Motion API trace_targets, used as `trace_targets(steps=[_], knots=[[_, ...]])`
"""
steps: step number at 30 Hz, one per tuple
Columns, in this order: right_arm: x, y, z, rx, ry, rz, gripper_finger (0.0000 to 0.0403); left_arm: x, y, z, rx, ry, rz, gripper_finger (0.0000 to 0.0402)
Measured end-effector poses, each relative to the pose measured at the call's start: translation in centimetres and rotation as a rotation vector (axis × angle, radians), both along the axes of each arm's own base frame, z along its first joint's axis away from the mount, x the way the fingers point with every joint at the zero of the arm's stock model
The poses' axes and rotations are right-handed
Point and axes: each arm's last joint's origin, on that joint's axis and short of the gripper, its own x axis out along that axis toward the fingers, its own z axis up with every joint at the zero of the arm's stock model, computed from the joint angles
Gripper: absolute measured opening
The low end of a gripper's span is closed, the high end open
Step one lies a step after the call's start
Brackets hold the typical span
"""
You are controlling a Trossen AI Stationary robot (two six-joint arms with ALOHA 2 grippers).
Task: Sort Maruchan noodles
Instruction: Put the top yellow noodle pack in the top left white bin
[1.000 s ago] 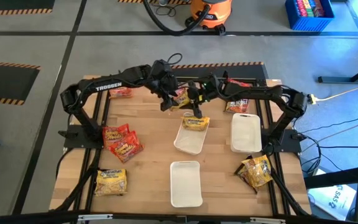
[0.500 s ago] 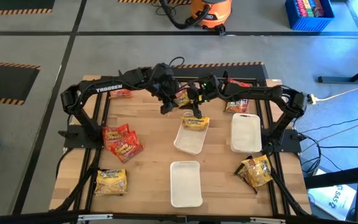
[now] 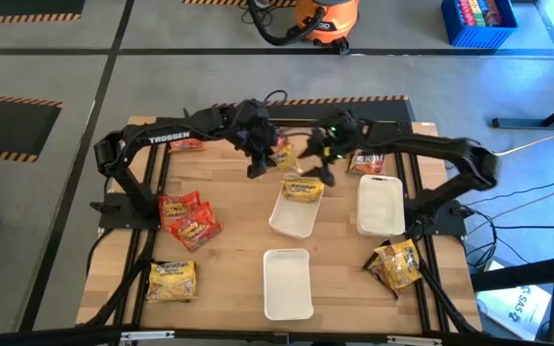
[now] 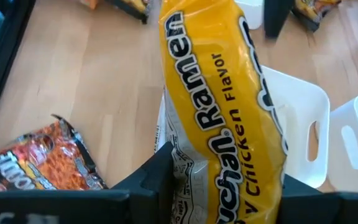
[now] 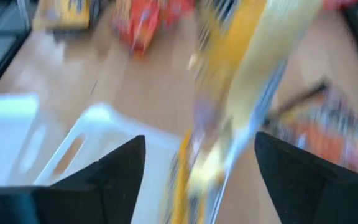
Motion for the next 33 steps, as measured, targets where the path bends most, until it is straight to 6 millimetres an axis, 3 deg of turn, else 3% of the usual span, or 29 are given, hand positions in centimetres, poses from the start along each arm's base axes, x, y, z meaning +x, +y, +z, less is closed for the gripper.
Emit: trace_targets(steps=[3, 6, 9, 13, 19, 24, 33], knots=[[-2.3, 1.6, 1.3, -0.004, 0.093, -0.043, 0.029, 0.4, -1.0, 0.0, 0.054, -0.007, -0.08, 0.0113], [-3.8, 2.9, 1.2, 0.022, 0.105, -0.068, 0.0288, 1.0, -2.5, 0.1, 0.102, -0.024, -0.161, 0.0114], [-4.7, 4.0, -0.9, 0.061, 0.111, -0.088, 0.0281, 1.7, -3.9, 0.3, 0.139, -0.049, -0.193, 0.0114], [-5.8, 5.1, -5.2, 0.126, 0.175, -0.135, 0.0271, 2.4, -5.3, 0.3, 0.163, -0.07, -0.223, 0.0115], [-7.2, 6.0, -9.1, 0.096, 0.303, -0.282, 0.025, 4.8, -6.4, -2.7, 0.137, -0.041, -0.25, 0.0116], [-6.8, 5.8, -10.6, 0.099, 0.257, -0.343, 0.0232, 5.9, -6.5, -4.9, 0.096, 0.015, -0.233, 0.0116], [-5.2, 5.3, -11.8, 0.032, 0.194, -0.354, 0.0214, 6.7, -7.0, -5.7, 0.173, 0.009, -0.241, 0.0116]])
